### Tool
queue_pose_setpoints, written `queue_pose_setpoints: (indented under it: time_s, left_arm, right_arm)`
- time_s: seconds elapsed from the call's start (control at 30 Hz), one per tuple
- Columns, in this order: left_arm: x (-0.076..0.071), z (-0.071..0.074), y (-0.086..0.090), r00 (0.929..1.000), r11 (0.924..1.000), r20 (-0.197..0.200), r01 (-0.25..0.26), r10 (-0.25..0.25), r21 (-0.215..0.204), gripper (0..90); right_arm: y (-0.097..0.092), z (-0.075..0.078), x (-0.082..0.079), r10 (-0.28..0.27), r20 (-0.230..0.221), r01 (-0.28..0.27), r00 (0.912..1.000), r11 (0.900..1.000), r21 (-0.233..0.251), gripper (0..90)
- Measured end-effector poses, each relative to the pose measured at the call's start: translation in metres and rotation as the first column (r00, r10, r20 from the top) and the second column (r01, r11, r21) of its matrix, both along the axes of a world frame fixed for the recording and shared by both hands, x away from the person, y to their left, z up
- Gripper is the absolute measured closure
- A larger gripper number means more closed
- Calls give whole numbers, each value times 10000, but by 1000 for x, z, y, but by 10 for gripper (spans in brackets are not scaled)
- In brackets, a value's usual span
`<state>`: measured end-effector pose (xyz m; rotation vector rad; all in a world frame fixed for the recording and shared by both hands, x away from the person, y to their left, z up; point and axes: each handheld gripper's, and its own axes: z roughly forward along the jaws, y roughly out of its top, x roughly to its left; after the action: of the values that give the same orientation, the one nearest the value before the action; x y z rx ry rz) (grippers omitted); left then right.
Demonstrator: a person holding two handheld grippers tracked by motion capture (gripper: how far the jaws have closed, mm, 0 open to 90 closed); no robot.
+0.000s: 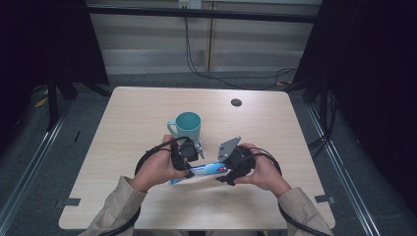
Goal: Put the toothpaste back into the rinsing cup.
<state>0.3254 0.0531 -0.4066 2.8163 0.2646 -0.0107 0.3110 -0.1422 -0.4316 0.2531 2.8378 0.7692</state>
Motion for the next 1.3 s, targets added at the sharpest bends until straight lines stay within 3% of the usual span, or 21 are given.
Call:
queue_pose_setpoints:
  time_s: [0.33,0.53,0.67,0.77,0.83,1.03,1.1,1.13,1.2,1.3]
  left_arm:
    - [-2,-1,-4,9999,9996,49,124,-123,-238,755]
    - [-1,-2,-6,9995,9983,36,309,-308,-484,753]
    - [-1,-3,-6,9994,9978,36,340,-339,-575,752]
    - [0,-3,-6,9989,9969,95,457,-452,-635,743]
    - [2,-4,-5,9988,9952,100,490,-483,-852,732]
    - [3,-8,-2,9978,9917,91,660,-654,-1102,682]
    - [3,-9,-1,9982,9910,160,589,-574,-1206,638]
    - [3,-9,0,9977,9870,417,598,-542,-1491,591]
    - [4,-8,2,9974,9842,601,500,-403,-1698,399]
    - [5,-5,5,9981,9817,599,280,-169,-1885,332]
  right_arm:
    - [4,-4,4,442,-155,-445,9989,9988,-207,393]
    - [8,-7,4,366,-239,-377,9990,9982,-464,433]
    - [7,-8,6,261,-384,-280,9989,9984,-494,511]
    - [8,-6,6,378,-442,-411,9983,9962,-770,574]
    - [7,-5,6,412,-491,-449,9979,9960,-774,608]
    - [8,-3,3,591,-379,-626,9975,9932,-983,665]
    - [8,-2,2,509,-475,-555,9976,9931,-1032,679]
    - [8,-2,2,489,-426,-532,9979,9930,-1057,683]
    - [9,-2,1,538,-440,-584,9976,9920,-1122,687]
    - [7,-3,0,444,-421,-492,9981,9912,-1229,690]
